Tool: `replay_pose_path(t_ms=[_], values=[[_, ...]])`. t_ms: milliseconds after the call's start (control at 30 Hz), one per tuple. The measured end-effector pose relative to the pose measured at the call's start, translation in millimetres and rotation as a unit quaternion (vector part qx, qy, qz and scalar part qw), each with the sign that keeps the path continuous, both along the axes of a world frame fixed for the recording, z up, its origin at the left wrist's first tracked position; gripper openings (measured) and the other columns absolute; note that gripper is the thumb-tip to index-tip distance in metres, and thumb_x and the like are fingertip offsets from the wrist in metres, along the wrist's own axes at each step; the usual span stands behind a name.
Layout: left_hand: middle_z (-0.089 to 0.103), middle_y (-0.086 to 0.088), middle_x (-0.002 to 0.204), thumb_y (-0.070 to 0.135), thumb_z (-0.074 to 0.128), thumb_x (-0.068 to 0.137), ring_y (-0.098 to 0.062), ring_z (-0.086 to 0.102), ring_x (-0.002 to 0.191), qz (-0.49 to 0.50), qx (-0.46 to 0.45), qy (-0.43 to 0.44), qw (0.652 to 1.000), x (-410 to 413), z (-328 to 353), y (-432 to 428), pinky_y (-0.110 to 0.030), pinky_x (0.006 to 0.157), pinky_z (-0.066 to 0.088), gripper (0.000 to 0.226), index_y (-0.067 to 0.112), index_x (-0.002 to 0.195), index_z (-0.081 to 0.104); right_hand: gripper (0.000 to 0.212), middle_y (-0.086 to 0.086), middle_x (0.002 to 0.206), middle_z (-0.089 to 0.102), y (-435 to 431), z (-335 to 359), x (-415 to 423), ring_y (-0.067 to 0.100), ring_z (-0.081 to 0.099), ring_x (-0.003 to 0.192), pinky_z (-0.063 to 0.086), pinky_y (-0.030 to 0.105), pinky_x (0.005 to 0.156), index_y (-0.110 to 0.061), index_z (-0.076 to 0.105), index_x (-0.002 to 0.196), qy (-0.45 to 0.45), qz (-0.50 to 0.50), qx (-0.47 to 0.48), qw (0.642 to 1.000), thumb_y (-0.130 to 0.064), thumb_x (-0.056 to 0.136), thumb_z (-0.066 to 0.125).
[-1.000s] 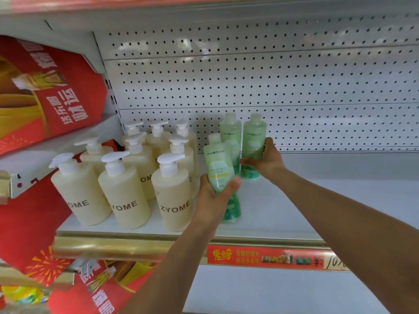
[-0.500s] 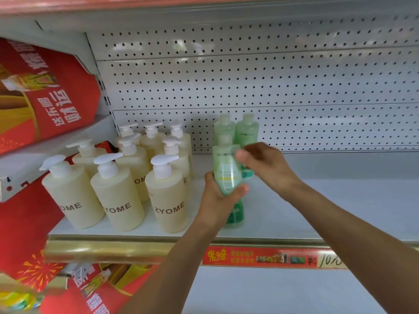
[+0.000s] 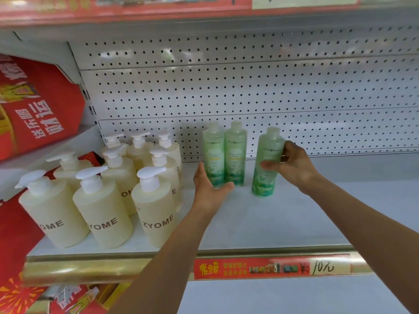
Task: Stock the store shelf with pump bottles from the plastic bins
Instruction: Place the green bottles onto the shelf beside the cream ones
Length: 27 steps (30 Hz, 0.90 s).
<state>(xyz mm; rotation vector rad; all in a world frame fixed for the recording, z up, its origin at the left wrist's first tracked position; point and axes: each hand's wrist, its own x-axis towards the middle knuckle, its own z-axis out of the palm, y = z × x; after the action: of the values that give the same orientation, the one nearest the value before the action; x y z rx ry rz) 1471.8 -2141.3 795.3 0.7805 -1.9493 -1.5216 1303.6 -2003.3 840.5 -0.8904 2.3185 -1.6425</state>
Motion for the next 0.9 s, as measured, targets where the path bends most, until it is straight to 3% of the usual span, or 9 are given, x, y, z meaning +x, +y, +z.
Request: replay_pose_path(t_ms=[133,233,333,500,667,733,833,900], values=[[0.028,0.002,0.155,0.007,0.073,0.083,-0.006,0.041,0.122,-0.017,0.029,0.023,0.999,-11,2,-8,-0.023,0.099,0.029,0.095,0.03,0.154,0.013,0.048,-0.009,0.099,0.062,-14,1,-12,0.002,0.059,0.085,0.042,0.015,0.061,-0.022,0.055,0.107,0.004,0.01,0.012,1.0,-0.019,0.07,0.084],[0.04,0.003,0.145,0.001,0.072,0.081,-0.01,0.05,0.12,-0.014,0.037,0.038,0.999,-15,-1,-10,-0.024,0.097,0.039,0.093,0.032,0.151,0.019,0.049,-0.004,0.101,0.062,-22,2,-19,0.007,0.059,0.089,0.044,0.018,0.065,-0.018,0.054,0.111,0.011,0.018,0.022,1.0,-0.018,0.072,0.083],[0.048,0.01,0.131,-0.005,0.072,0.078,-0.004,0.056,0.109,-0.009,0.036,0.054,0.998,-17,-3,-12,-0.013,0.085,0.046,0.091,0.031,0.148,0.026,0.05,-0.003,0.104,0.061,-29,3,-23,0.015,0.058,0.094,0.045,0.024,0.071,-0.015,0.054,0.115,0.018,0.021,0.032,0.999,-0.017,0.074,0.081],[0.05,-0.003,0.138,-0.01,0.074,0.074,-0.018,0.057,0.12,-0.01,0.038,0.068,0.997,-18,-3,-13,-0.04,0.104,0.048,0.085,0.033,0.137,0.035,0.048,-0.006,0.098,0.06,-39,5,-24,0.008,0.057,0.087,0.044,0.02,0.064,-0.014,0.052,0.113,0.02,0.032,0.03,0.999,-0.013,0.074,0.08],[0.045,-0.006,0.14,-0.007,0.076,0.072,-0.019,0.056,0.12,-0.002,0.019,0.054,0.998,-22,-7,-15,-0.042,0.104,0.048,0.087,0.031,0.139,0.035,0.04,-0.006,0.096,0.061,-42,7,-22,0.005,0.058,0.086,0.046,0.023,0.067,-0.022,0.052,0.101,0.015,0.034,0.037,0.999,-0.009,0.074,0.078],[0.045,-0.007,0.139,-0.004,0.077,0.072,-0.021,0.056,0.121,0.004,-0.004,0.037,0.999,-23,-8,-17,-0.043,0.105,0.047,0.084,0.03,0.137,0.036,0.036,-0.002,0.095,0.064,-41,9,-20,0.011,0.062,0.09,0.051,0.028,0.072,-0.024,0.055,0.096,0.031,0.051,0.069,0.996,-0.005,0.074,0.076],[0.04,-0.007,0.137,0.002,0.075,0.075,-0.023,0.05,0.125,0.011,-0.068,-0.025,0.997,-19,-7,-17,-0.038,0.105,0.045,0.082,0.029,0.14,0.033,0.054,0.006,0.11,0.061,-38,15,-11,0.022,0.059,0.102,0.05,0.037,0.086,-0.009,0.048,0.121,0.043,0.046,0.192,0.979,-0.013,0.075,0.075],[0.034,-0.008,0.143,0.013,0.073,0.08,-0.025,0.041,0.132,0.001,-0.127,-0.084,0.988,-10,-7,-11,-0.037,0.109,0.038,0.085,0.026,0.148,0.025,0.063,0.006,0.115,0.053,-26,18,3,0.022,0.051,0.101,0.044,0.035,0.082,-0.008,0.04,0.129,0.095,0.01,0.298,0.95,-0.027,0.079,0.073]])
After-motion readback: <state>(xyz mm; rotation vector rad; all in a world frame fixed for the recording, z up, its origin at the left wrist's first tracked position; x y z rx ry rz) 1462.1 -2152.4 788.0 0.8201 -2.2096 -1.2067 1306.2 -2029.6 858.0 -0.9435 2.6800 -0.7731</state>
